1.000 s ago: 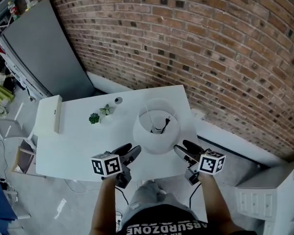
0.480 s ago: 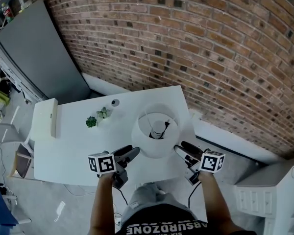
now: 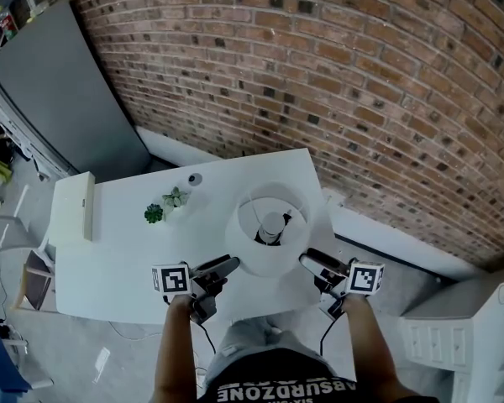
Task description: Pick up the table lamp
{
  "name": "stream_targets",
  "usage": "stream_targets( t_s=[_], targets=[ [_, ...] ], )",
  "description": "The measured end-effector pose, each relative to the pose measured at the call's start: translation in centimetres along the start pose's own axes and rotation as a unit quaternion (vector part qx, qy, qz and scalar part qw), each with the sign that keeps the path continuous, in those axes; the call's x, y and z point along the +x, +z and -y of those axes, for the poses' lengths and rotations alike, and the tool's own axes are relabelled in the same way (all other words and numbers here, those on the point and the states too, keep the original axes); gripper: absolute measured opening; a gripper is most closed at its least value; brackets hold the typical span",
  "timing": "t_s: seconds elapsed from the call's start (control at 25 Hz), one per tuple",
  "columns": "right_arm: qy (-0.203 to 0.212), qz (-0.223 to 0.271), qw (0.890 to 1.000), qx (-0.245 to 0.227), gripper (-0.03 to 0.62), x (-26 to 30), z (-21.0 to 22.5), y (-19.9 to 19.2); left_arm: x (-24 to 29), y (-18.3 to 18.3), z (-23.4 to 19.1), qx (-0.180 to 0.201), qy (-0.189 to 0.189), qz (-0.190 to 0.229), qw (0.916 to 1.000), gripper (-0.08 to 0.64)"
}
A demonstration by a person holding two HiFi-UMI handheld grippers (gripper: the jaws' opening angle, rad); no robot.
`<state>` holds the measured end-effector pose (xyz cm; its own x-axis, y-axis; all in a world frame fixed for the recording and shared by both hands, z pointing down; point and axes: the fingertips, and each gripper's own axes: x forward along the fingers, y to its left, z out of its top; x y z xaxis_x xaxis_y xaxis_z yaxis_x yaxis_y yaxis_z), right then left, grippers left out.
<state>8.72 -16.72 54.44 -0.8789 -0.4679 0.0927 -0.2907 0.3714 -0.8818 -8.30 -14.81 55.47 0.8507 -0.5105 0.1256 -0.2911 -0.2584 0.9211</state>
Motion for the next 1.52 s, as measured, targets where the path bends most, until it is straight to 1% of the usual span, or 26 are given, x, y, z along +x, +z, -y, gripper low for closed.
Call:
stream_targets(
  t_s=[0.16,0.32,0.44,0.6,0.68,0.88,1.0,1.12,1.28,1.4,1.52],
  targets=[
    [0.017,-0.001,1.0,0.025,0.299,0.2,0.0,-0.2,0.2,0.0,0.0,-0.012,-0.03,-0.011,0.9994,0.226],
    [0.031,-0.001,0.999,0.04,0.299,0.4,0.2,-0.2,0.4,-0.3,0.0,-0.071,-0.063,-0.012,0.9954,0.227],
    [0.04,0.002,0.998,0.048,0.299,0.5,0.2,-0.1,0.8,0.0,0.5,-0.072,-0.09,-0.018,0.9932,0.226],
    [0.049,0.016,0.997,0.056,0.298,0.8,0.2,0.3,1.0,0.5,0.2,-0.073,-0.1,-0.017,0.9922,0.225],
    [0.056,0.024,0.996,0.06,0.298,1.0,0.1,0.6,1.1,0.8,0.3,-0.071,-0.115,-0.012,0.9907,0.224],
    [0.08,0.043,0.993,0.074,0.278,1.6,-0.4,1.2,1.3,1.5,0.4,-0.096,-0.152,0.005,0.9837,0.221],
    [0.084,0.051,0.992,0.077,0.278,1.9,-0.3,1.5,1.4,2.1,0.6,-0.101,-0.169,0.009,0.9804,0.212],
    [0.085,0.048,0.993,0.073,0.251,2.2,-0.2,1.5,1.3,2.9,0.6,-0.1,-0.177,0.021,0.9789,0.179],
    [0.081,0.051,0.993,0.069,0.208,2.7,-0.1,1.5,1.4,4.2,0.2,-0.095,-0.177,0.039,0.9787,0.172],
    [0.073,0.058,0.993,0.066,0.193,2.7,0.2,1.7,1.6,4.6,0.2,-0.096,-0.177,0.04,0.9787,0.169],
    [0.07,0.052,0.995,0.057,0.184,2.8,0.2,1.7,1.6,4.8,0.3,-0.09,-0.173,0.035,0.9801,0.166]
  ],
)
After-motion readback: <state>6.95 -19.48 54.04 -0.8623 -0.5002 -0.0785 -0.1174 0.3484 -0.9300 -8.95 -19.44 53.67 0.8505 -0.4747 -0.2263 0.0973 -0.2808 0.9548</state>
